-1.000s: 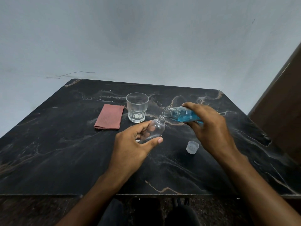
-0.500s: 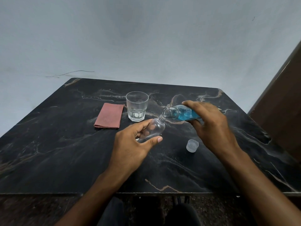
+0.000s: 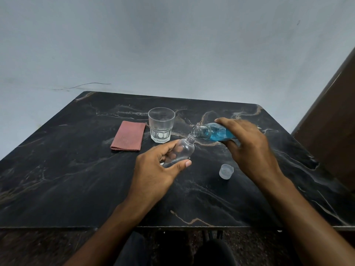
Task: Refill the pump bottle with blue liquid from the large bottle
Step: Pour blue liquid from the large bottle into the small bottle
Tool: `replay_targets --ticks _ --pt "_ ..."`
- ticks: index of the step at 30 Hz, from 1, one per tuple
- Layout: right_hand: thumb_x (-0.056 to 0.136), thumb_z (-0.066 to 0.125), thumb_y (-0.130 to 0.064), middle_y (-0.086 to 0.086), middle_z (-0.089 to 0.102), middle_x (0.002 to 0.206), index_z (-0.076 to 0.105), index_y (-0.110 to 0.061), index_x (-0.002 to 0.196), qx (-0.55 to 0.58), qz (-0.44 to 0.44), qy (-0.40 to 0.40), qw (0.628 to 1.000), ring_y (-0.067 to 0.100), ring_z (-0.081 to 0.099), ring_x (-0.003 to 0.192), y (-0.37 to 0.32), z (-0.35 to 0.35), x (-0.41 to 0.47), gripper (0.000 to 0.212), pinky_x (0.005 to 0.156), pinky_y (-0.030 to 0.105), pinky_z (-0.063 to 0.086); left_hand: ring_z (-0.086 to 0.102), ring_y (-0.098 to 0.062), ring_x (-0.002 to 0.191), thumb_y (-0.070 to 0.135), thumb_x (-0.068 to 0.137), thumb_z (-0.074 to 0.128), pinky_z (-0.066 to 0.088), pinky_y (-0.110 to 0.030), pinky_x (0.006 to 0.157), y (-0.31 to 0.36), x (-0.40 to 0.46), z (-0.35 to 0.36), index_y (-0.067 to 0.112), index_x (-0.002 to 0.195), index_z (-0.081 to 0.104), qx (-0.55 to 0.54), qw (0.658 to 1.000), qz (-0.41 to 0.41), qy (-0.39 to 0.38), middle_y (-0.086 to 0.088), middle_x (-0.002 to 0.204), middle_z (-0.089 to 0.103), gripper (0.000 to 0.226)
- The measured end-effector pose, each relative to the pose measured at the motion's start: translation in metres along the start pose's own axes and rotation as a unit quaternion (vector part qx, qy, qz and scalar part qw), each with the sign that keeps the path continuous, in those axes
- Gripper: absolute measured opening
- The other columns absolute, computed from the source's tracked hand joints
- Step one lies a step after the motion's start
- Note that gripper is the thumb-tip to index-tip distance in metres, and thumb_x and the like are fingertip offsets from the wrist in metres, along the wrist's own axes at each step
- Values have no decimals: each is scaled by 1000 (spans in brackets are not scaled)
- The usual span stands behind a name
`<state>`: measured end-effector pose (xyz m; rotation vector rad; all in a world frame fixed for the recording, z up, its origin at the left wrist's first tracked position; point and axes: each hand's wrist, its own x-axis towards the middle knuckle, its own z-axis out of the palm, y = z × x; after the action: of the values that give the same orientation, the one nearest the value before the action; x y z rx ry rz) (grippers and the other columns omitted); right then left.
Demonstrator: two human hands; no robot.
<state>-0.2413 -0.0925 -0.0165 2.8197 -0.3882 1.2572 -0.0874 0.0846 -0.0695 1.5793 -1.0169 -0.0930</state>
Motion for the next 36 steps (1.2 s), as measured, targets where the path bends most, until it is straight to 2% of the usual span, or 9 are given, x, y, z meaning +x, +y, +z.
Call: replay_targets --ticks 4,9,13,18,24,32,36 --pt "77 81 -4 6 71 113 64 -12 124 -2 -5 2 1000 12 53 108 1 -1 2 50 91 33 45 70 5 98 25 71 92 50 -5 82 -1 1 1 59 113 58 -3 1000 -1 3 30 101 72 64" --pt "77 80 -3 7 71 114 63 -11 125 -8 -14 3 1000 13 53 109 1 -1 2 52 91 35 46 70 6 99 24 72 91 49 -4 82 -1 0 -1 47 124 61 2 1000 1 -3 27 104 71 64" --pt "78 80 -4 5 70 116 63 -13 126 -7 -13 -8 1000 15 54 110 1 -2 1 52 91 40 50 69 7 99 23 72 91 48 -2 81 -1 0 -1 46 125 61 8 1000 0 -5 30 102 69 65" --pt "80 79 -5 3 70 116 63 -13 126 -8 -18 -7 1000 13 54 109 2 -1 2 49 93 33 44 68 7 102 24 74 90 48 -3 83 -1 0 -1 44 126 62 10 1000 -4 -6 29 105 70 63" --pt "81 78 -4 3 69 118 63 -13 127 -17 -21 -10 1000 15 54 111 4 -3 3 49 94 35 45 69 3 102 23 74 90 49 -5 85 -2 1 -2 33 130 68 10 1000 -4 -10 26 107 71 61" --pt "83 78 -5 3 69 121 62 -12 128 -30 -31 -23 999 20 59 112 3 -5 5 49 97 38 46 68 5 102 23 75 89 46 -1 83 1 0 -3 38 128 64 13 1000 -7 -9 33 101 67 61" --pt "83 78 -5 4 69 121 63 -11 128 -39 -34 -25 998 21 59 113 3 -6 6 48 99 34 42 68 5 102 22 74 90 47 -2 83 1 0 -3 40 128 62 8 1000 -9 -7 31 102 67 63"
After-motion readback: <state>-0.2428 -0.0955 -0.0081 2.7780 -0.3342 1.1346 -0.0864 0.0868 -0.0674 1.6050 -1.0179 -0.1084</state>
